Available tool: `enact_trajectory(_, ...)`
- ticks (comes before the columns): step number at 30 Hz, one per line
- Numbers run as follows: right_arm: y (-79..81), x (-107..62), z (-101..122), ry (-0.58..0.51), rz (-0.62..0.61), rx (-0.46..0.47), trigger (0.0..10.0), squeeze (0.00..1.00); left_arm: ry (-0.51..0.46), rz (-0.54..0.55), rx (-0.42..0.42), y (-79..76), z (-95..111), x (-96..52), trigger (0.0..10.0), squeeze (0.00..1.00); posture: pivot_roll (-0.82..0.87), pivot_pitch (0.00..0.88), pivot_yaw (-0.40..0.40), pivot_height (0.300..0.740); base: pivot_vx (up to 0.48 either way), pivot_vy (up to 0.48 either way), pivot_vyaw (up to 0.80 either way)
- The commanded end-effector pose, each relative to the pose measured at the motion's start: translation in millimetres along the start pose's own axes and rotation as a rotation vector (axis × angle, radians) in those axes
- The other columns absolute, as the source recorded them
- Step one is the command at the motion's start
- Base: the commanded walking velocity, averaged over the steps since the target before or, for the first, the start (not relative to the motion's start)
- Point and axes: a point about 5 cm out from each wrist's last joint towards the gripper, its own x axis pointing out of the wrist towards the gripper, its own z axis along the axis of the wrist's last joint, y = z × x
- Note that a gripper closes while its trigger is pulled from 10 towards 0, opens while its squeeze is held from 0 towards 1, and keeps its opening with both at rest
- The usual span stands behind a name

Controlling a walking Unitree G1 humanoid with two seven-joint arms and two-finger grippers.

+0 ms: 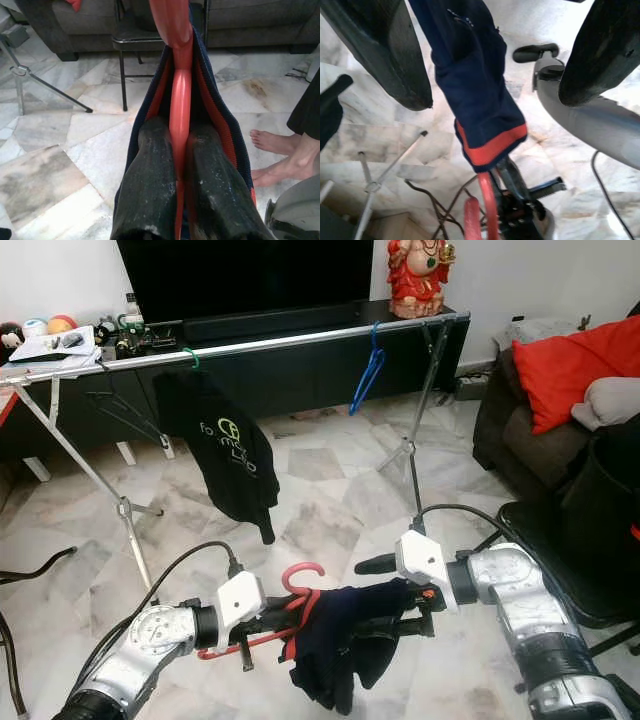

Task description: Hang hanger

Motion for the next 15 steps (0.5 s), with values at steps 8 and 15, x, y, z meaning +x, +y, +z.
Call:
enact_trajectory(8,4.9,14.1,-12,0.087,0.088,0.019,10.0,0.0,-0.031,-0.028,0.059,3.3,11,2.6,10.0,0.0,0.04,0.086,0.013,0.74,0.0,0.0,0.0)
enact_trajectory(15,-3.9,23.7,-22,0.151,-0.068,-0.027,10.0,0.0,-0.031,-0.027,0.058,2.9,11,2.5,10.0,0.0,0.05,0.091,0.01,0.74,0.0,0.0,0.0)
